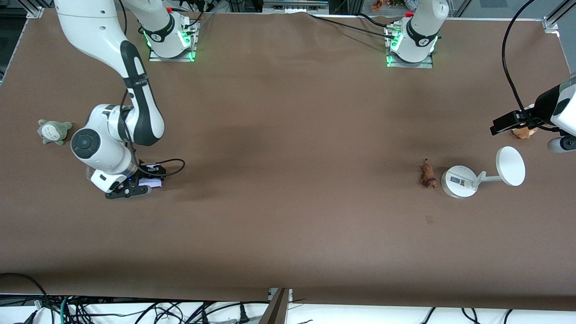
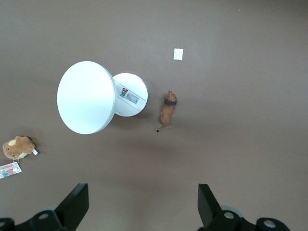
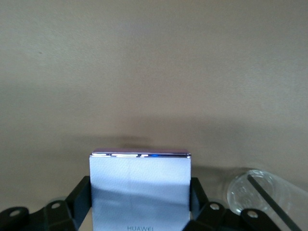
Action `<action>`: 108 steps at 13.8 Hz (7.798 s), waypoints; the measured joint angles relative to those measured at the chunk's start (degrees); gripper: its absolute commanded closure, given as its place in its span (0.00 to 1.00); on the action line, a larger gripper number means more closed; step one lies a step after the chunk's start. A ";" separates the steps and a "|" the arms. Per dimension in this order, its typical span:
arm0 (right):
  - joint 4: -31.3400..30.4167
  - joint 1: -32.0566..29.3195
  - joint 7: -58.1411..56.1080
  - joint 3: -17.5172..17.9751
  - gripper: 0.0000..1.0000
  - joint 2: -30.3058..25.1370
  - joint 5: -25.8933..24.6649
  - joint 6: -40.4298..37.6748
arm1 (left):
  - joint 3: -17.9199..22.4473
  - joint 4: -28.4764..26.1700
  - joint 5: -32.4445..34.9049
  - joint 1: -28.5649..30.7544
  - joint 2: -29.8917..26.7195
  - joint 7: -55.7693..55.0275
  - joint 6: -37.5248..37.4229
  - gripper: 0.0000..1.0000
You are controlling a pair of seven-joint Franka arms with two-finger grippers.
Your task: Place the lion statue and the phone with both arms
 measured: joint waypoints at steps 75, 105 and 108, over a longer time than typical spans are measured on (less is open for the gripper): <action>32.88 -19.66 8.59 16.09 0.01 -21.70 -11.30 -65.63 | 0.11 2.31 0.00 0.24 1.05 0.00 -1.03 0.00; 13.28 -26.98 8.63 21.30 0.00 -37.65 -13.66 -56.50 | 0.11 2.35 0.00 0.24 1.06 0.01 -1.06 0.00; 13.28 -26.98 8.63 21.30 0.00 -37.65 -13.66 -56.50 | 0.11 2.35 0.00 0.24 1.06 0.01 -1.06 0.00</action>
